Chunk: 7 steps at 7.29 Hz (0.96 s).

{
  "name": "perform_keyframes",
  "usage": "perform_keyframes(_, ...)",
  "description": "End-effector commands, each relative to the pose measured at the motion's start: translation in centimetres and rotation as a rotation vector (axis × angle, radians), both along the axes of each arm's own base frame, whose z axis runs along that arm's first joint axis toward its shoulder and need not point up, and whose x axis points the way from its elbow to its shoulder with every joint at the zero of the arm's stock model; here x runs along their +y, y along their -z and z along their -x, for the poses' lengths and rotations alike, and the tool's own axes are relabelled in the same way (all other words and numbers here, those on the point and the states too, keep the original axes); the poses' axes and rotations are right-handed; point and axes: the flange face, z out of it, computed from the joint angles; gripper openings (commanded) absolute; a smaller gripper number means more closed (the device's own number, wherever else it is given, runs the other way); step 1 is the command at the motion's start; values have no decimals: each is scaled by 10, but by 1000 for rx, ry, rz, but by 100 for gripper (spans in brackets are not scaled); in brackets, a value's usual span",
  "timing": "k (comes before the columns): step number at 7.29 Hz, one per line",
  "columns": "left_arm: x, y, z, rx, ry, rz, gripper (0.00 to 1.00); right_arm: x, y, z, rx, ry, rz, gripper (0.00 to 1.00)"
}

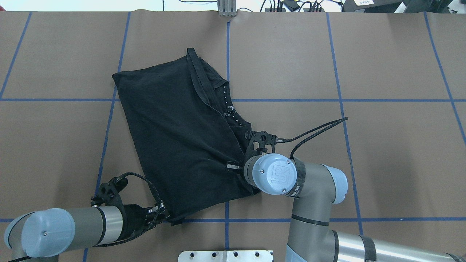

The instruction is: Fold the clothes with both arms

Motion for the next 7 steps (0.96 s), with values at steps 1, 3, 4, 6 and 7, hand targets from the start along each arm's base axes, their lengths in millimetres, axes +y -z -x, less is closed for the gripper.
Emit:
perform_keyframes(1, 0, 0, 0, 0, 0, 0, 0, 0, 0, -1, 1, 4, -7, 20)
perform_keyframes(3, 0, 0, 0, 0, 0, 0, 0, 1, 6, -7, -11, 10, -19, 0)
perform_keyframes(4, 0, 0, 0, 0, 0, 0, 0, 2, 6, -7, -11, 12, -18, 0)
perform_keyframes(6, 0, 1, 0, 1, -1, 0, 0, 7, 16, -24, -13, 21, -13, 0)
perform_keyframes(7, 1, 3, -1, 6, -4, 0, 0, 26, 28, -45, 10, 42, -5, 0)
